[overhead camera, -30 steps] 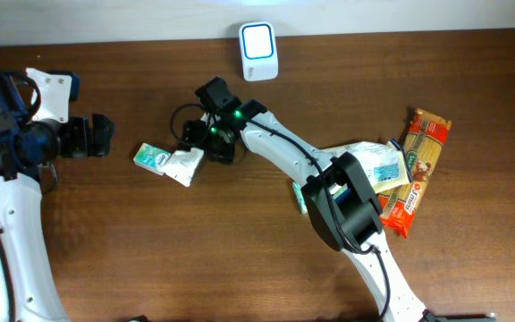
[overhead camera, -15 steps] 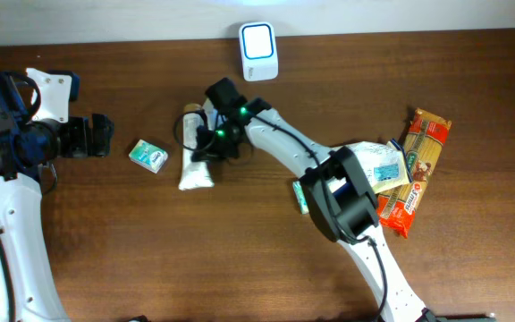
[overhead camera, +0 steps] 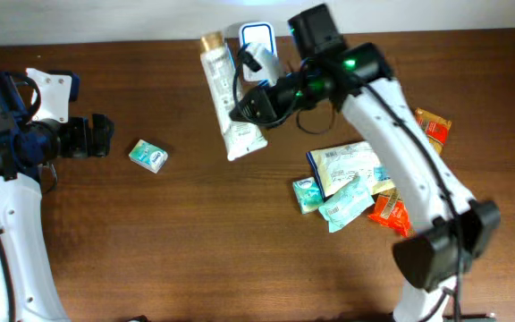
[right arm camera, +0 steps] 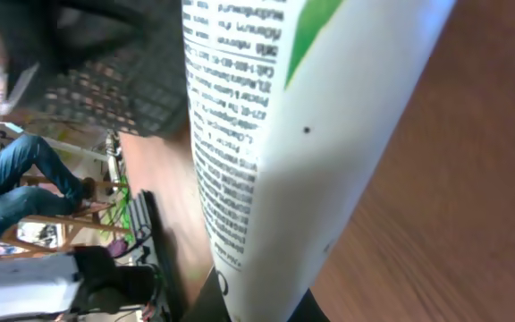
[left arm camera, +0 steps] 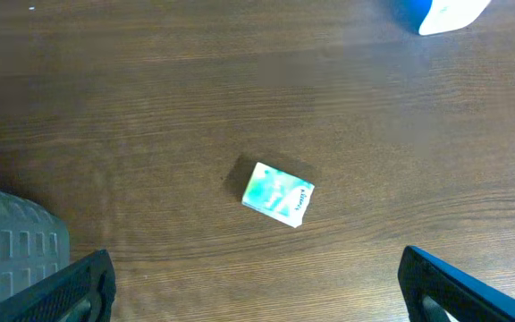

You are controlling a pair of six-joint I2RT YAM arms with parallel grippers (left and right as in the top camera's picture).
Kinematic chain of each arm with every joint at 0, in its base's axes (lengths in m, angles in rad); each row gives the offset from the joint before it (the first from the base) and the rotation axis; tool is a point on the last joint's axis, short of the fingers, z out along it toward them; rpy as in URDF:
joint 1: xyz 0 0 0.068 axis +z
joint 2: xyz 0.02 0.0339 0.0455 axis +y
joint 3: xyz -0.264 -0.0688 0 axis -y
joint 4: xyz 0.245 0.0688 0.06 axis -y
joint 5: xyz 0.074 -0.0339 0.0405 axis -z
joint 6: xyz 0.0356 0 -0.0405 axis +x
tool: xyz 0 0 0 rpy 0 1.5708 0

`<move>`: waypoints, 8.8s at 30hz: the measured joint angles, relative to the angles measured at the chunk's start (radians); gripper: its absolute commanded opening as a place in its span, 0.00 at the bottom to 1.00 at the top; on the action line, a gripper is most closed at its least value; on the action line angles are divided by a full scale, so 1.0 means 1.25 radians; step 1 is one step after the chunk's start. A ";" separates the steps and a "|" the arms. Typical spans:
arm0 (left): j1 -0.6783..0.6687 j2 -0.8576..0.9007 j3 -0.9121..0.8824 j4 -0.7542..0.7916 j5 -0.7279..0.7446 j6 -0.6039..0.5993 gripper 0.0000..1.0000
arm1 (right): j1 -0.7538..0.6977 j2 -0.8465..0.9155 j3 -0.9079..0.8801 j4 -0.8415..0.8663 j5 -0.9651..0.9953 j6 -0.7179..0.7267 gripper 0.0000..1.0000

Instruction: Scan the item barcode

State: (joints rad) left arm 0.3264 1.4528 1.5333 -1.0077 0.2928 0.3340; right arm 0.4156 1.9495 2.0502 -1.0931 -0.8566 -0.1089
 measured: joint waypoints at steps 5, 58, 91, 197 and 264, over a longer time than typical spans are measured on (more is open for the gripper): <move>0.000 0.000 0.000 0.000 0.000 0.000 0.99 | 0.016 -0.013 0.001 -0.003 0.084 -0.017 0.04; 0.000 0.000 0.000 0.000 0.000 0.000 0.99 | 0.047 0.510 -0.006 0.815 1.468 -0.396 0.04; 0.000 0.000 0.000 0.000 0.000 0.000 0.99 | 0.255 0.294 -0.001 -0.103 0.640 0.059 0.04; 0.000 0.000 0.000 0.000 0.000 0.000 0.99 | 0.288 0.471 0.105 0.333 0.459 0.186 0.04; 0.000 0.000 0.000 0.000 0.000 0.000 0.99 | 0.102 0.481 0.286 -0.185 0.391 -0.012 0.58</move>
State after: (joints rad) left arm 0.3264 1.4528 1.5333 -1.0077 0.2924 0.3340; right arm 0.5426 2.5507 2.4077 -1.3243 -0.3683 -0.1238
